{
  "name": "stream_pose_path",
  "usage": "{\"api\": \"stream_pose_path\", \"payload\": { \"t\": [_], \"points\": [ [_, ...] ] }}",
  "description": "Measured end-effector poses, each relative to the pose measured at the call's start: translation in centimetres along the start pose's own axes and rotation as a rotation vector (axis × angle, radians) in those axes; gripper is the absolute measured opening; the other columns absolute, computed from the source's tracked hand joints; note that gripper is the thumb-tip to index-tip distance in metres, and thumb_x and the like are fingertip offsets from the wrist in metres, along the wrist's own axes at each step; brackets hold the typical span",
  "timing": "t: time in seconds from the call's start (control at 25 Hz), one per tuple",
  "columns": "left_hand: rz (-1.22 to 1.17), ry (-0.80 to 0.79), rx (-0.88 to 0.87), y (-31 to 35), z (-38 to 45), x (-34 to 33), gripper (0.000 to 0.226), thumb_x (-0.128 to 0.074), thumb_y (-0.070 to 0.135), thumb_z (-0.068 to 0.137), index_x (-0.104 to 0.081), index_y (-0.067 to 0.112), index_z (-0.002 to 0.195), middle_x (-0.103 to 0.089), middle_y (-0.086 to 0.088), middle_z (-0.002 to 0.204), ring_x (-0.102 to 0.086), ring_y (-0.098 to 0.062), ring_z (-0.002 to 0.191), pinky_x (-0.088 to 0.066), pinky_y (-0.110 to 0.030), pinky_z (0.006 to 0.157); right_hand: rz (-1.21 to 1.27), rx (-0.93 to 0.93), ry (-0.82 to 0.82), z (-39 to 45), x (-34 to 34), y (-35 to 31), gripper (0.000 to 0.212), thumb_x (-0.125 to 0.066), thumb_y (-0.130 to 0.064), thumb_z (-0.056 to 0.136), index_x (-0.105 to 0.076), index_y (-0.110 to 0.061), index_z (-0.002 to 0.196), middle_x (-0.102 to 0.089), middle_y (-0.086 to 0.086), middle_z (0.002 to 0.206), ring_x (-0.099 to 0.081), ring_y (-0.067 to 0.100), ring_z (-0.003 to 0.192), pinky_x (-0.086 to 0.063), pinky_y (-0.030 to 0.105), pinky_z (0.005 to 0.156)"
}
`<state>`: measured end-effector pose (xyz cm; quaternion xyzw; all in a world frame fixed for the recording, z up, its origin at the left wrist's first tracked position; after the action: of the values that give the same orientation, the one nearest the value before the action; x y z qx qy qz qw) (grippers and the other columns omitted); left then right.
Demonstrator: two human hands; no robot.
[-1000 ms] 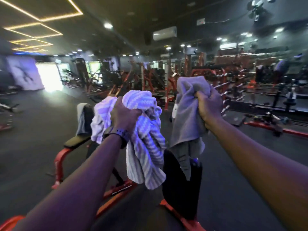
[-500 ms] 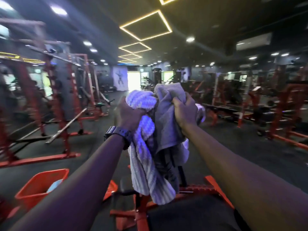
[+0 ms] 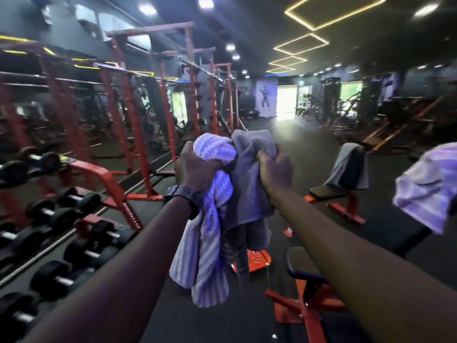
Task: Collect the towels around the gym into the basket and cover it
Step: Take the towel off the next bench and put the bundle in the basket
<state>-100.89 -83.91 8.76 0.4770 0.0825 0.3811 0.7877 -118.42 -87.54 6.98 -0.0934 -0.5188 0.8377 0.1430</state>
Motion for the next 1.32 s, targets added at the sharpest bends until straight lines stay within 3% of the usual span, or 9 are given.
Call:
{"api": "stream_pose_path", "payload": {
  "t": [0.2, 0.32, 0.48, 0.6, 0.72, 0.84, 1.0, 1.32],
  "points": [
    [0.048, 0.096, 0.072, -9.5, 7.7, 3.1, 0.065, -0.075, 0.044, 0.041, -0.064, 0.018, 0.099, -0.073, -0.005, 0.096, -0.069, -0.030, 0.090, -0.057, -0.042, 0.080, 0.050, -0.019, -0.137, 2.0, -14.0, 4.0, 0.029, -0.065, -0.029, 0.084, -0.070, -0.014, 0.109, -0.076, 0.012, 0.107, -0.068, 0.033, 0.102, -0.052, 0.039, 0.087],
    [0.062, 0.099, 0.096, -13.9, 12.7, 3.0, 0.068, -0.076, 0.040, 0.041, -0.065, 0.020, 0.105, -0.073, -0.005, 0.104, -0.069, -0.029, 0.096, -0.057, -0.045, 0.087, 0.068, -0.035, -0.198, 4.7, -20.5, 6.9, 0.033, -0.064, -0.026, 0.085, -0.069, -0.014, 0.116, -0.075, 0.010, 0.110, -0.067, 0.031, 0.104, -0.045, 0.030, 0.080],
    [0.077, 0.116, 0.113, -19.1, 19.7, 1.7, 0.074, -0.074, 0.045, 0.040, -0.065, 0.018, 0.108, -0.073, -0.005, 0.104, -0.069, -0.029, 0.095, -0.057, -0.044, 0.085, 0.052, -0.058, -0.272, 9.2, -29.0, 10.2, 0.030, -0.062, -0.023, 0.087, -0.067, -0.013, 0.115, -0.074, 0.010, 0.110, -0.066, 0.030, 0.102, -0.035, 0.022, 0.072],
    [0.078, 0.138, 0.134, -23.3, 24.4, 0.5, 0.064, -0.078, 0.039, 0.046, -0.064, 0.017, 0.105, -0.070, -0.001, 0.097, -0.068, -0.029, 0.092, -0.056, -0.041, 0.082, 0.032, -0.061, -0.306, 12.0, -34.7, 12.7, 0.033, -0.062, -0.024, 0.086, -0.066, -0.010, 0.116, -0.073, 0.014, 0.110, -0.066, 0.031, 0.102, -0.039, 0.025, 0.075],
    [0.056, 0.113, 0.158, -28.6, 29.9, -1.5, 0.064, -0.077, 0.038, 0.049, -0.064, 0.016, 0.107, -0.070, -0.001, 0.101, -0.068, -0.027, 0.094, -0.054, -0.037, 0.082, -0.011, -0.068, -0.317, 15.0, -40.4, 16.2, 0.040, -0.061, -0.028, 0.084, -0.065, -0.010, 0.119, -0.073, 0.015, 0.113, -0.066, 0.032, 0.105, -0.048, 0.035, 0.088],
    [0.016, 0.077, 0.173, -34.0, 36.0, -3.8, 0.065, -0.077, 0.037, 0.049, -0.064, 0.018, 0.111, -0.073, -0.005, 0.110, -0.068, -0.026, 0.098, -0.052, -0.032, 0.082, -0.054, -0.069, -0.308, 18.3, -46.3, 19.5, 0.043, -0.061, -0.027, 0.084, -0.064, -0.018, 0.127, -0.073, 0.009, 0.119, -0.066, 0.029, 0.108, -0.045, 0.028, 0.085],
    [-0.012, 0.028, 0.193, -38.7, 43.7, -6.9, 0.063, -0.077, 0.031, 0.049, -0.062, 0.012, 0.108, -0.073, -0.011, 0.107, -0.069, -0.032, 0.097, -0.055, -0.045, 0.086, -0.078, -0.078, -0.285, 22.8, -52.9, 22.5, 0.051, -0.059, -0.026, 0.083, -0.059, -0.022, 0.134, -0.070, 0.006, 0.124, -0.064, 0.025, 0.111, -0.044, 0.025, 0.088],
    [0.040, 0.000, 0.267, -50.9, 55.3, -16.7, 0.057, -0.073, 0.036, 0.049, -0.057, 0.017, 0.101, -0.071, -0.009, 0.103, -0.067, -0.032, 0.093, -0.054, -0.044, 0.083, -0.123, -0.132, -0.296, 32.2, -64.6, 34.9, 0.044, -0.062, -0.017, 0.084, -0.057, -0.025, 0.127, -0.069, 0.010, 0.118, -0.064, 0.030, 0.106, -0.047, 0.028, 0.086]
  ]
}}
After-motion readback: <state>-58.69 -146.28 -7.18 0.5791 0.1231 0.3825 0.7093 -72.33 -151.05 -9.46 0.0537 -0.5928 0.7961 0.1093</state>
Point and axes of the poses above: each hand's wrist, its own z-axis towards the middle knuckle, its own x-axis out of the back of the hand, y = z × x, the point moved 1 cm from there along z, towards the middle knuckle
